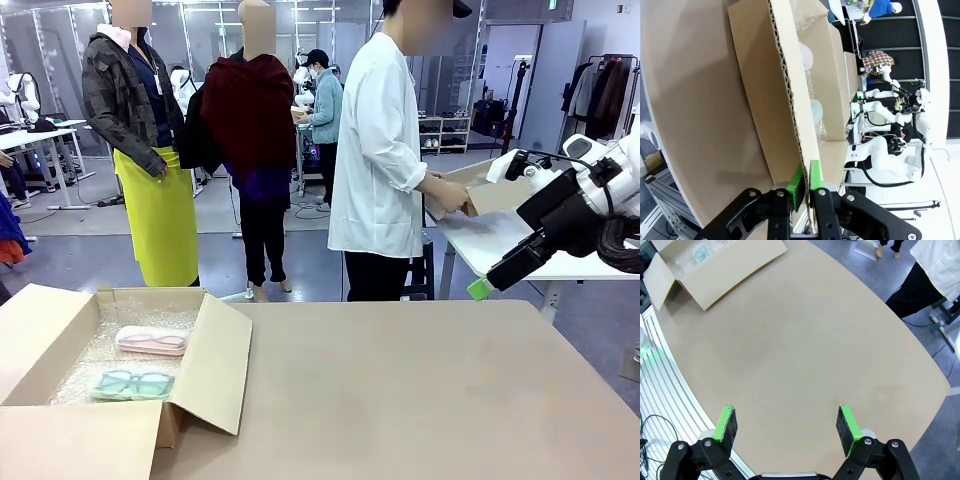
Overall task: Pack the glasses set securely to prepare it for shipping.
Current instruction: Position the Package Box on the left side of the table.
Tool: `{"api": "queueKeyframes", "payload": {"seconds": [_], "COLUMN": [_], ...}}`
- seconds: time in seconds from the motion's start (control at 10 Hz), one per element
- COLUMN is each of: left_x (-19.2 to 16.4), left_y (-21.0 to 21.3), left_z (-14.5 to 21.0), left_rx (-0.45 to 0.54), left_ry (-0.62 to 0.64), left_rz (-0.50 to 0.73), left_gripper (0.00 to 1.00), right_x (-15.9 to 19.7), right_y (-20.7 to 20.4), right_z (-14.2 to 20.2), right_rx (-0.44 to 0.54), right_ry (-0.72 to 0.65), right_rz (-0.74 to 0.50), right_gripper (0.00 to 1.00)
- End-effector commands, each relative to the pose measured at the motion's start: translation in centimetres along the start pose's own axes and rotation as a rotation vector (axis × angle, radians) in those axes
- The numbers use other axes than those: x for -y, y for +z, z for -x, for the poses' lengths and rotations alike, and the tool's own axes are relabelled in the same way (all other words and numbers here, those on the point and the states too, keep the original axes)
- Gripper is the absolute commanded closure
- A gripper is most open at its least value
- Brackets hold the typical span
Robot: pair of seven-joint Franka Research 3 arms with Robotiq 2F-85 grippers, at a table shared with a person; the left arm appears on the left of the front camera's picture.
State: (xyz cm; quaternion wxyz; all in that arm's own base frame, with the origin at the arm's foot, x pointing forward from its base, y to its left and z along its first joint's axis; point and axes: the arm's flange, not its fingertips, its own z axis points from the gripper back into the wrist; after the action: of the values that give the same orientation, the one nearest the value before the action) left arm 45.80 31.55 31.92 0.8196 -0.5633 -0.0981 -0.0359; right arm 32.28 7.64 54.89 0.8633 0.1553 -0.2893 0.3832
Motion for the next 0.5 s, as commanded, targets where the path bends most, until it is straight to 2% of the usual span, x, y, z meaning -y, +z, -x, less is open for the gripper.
{"api": "queueKeyframes", "payload": {"seconds": [0.0, 0.4], "left_x": [-0.04, -0.17], "left_y": [-0.66, -0.44], "left_z": [0.50, 0.05], "left_rx": [0.006, -0.004], "left_ry": [-0.011, 0.003], "left_rz": [0.017, 0.008], "left_gripper": [0.95, 0.94], "right_x": [-0.10, -0.10], "right_y": [0.06, 0.06], "right_z": [-0.03, -0.03], "right_rx": [0.001, 0.001], "right_ry": [0.009, 0.009], "right_rz": [0.006, 0.006], "right_gripper": [0.00, 0.00]}}
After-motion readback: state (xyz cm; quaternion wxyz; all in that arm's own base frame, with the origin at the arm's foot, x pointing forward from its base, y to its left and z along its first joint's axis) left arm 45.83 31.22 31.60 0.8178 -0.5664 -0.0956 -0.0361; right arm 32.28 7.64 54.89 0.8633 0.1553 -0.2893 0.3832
